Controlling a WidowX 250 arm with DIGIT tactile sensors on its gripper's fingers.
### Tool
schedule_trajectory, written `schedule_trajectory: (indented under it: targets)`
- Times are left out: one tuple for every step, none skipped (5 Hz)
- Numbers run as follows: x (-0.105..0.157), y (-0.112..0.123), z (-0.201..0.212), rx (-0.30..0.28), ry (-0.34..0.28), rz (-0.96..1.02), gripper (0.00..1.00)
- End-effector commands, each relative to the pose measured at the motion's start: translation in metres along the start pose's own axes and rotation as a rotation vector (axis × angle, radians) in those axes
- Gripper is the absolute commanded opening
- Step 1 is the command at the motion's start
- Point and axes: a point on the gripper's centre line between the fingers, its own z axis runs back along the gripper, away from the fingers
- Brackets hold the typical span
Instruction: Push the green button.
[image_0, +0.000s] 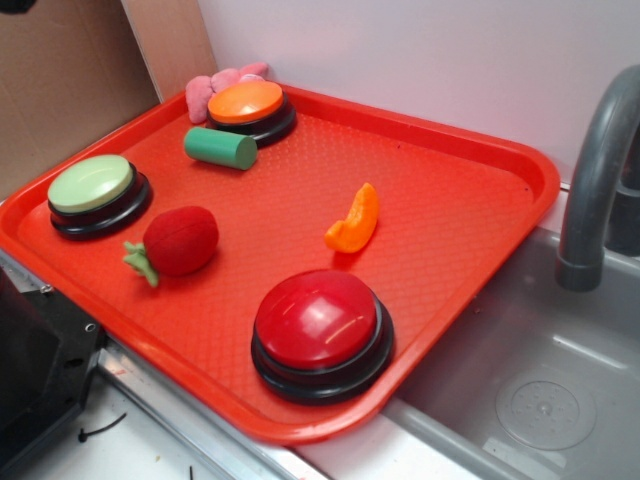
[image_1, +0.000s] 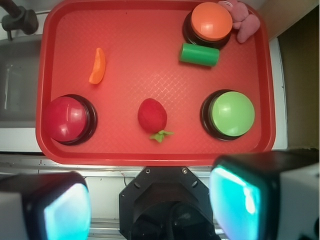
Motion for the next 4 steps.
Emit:
schedule_trajectory:
  targets:
    - [0.0,0.0,0.0,0.0,0.0,0.0,1.0]
    - [0.005,0.036,-0.021,-0.01,0.035,0.17,1.0]
    - [0.011,0.07,-0.045,-0.008,0.013,0.327,1.0]
    - [0.026,0.092,-0.08,0.009,0.003,0.407,1.0]
